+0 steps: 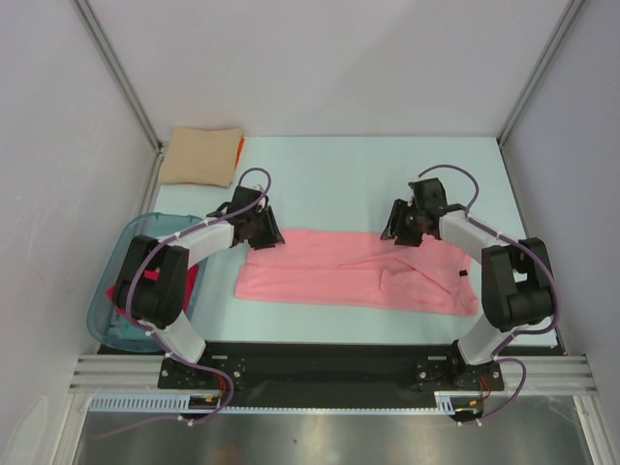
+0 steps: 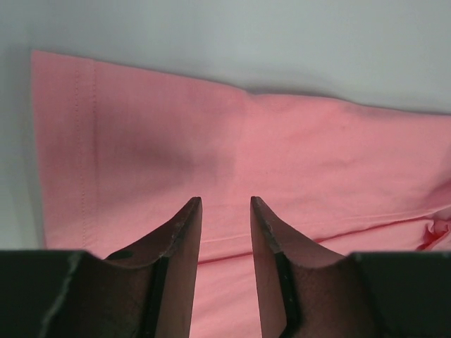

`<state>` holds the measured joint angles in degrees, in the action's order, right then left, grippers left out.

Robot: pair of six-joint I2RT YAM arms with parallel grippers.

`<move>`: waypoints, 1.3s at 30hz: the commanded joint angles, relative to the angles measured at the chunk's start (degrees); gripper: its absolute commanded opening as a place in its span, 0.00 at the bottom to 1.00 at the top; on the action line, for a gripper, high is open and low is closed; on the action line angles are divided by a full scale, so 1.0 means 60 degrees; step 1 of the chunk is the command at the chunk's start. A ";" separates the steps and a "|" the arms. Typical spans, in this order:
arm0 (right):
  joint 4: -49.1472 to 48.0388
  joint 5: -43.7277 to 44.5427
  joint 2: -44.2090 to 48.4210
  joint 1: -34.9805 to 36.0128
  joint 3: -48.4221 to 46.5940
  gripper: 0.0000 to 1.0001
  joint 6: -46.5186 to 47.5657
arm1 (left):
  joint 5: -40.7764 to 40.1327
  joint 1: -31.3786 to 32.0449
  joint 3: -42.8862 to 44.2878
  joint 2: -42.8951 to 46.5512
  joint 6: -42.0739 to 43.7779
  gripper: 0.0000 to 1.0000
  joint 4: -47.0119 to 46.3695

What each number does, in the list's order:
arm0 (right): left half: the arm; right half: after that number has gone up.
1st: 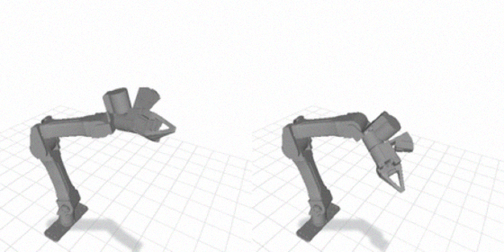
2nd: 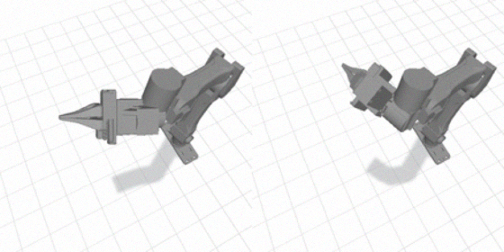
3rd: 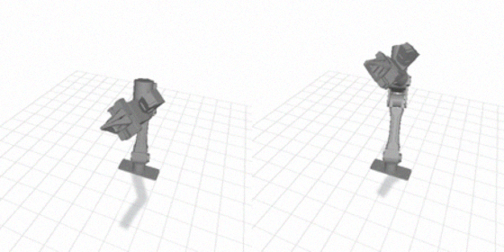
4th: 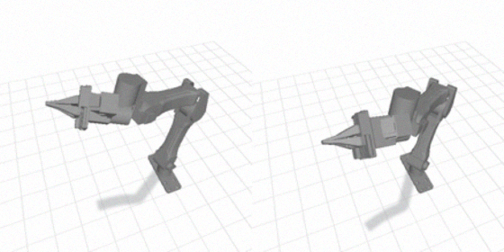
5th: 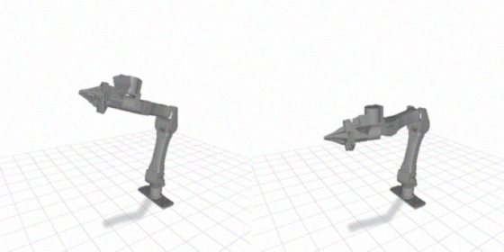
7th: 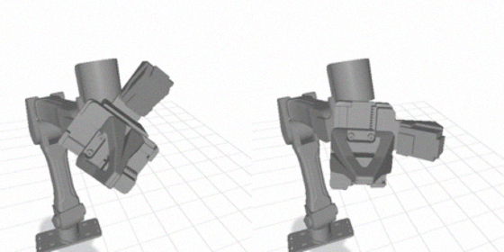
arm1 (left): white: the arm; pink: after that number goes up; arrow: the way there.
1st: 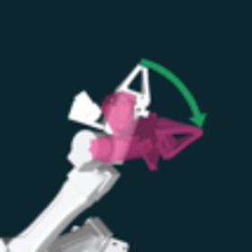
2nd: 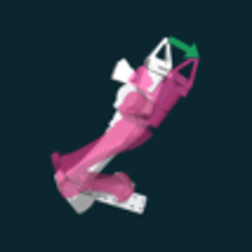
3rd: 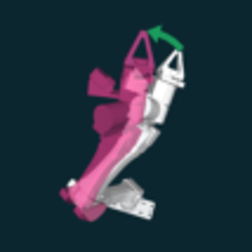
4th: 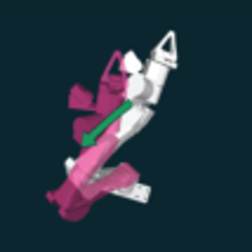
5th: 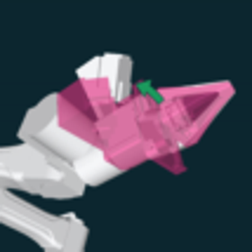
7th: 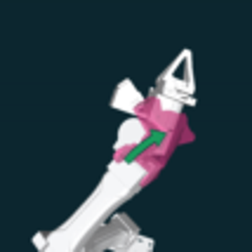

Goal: Fold and stack the t-shirts
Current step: Fold the tshirt

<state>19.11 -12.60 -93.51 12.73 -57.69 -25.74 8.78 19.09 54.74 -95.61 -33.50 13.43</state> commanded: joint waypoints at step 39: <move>0.1414 0.0517 0.1861 -0.2049 0.0519 0.60 0.0555 | 0.1264 0.2877 0.0965 -0.0042 0.0383 0.34 -0.2561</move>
<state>27.18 -11.09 -81.97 1.48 -51.68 -21.58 13.21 29.87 54.43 -94.24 -32.93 5.72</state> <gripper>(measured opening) 0.610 0.381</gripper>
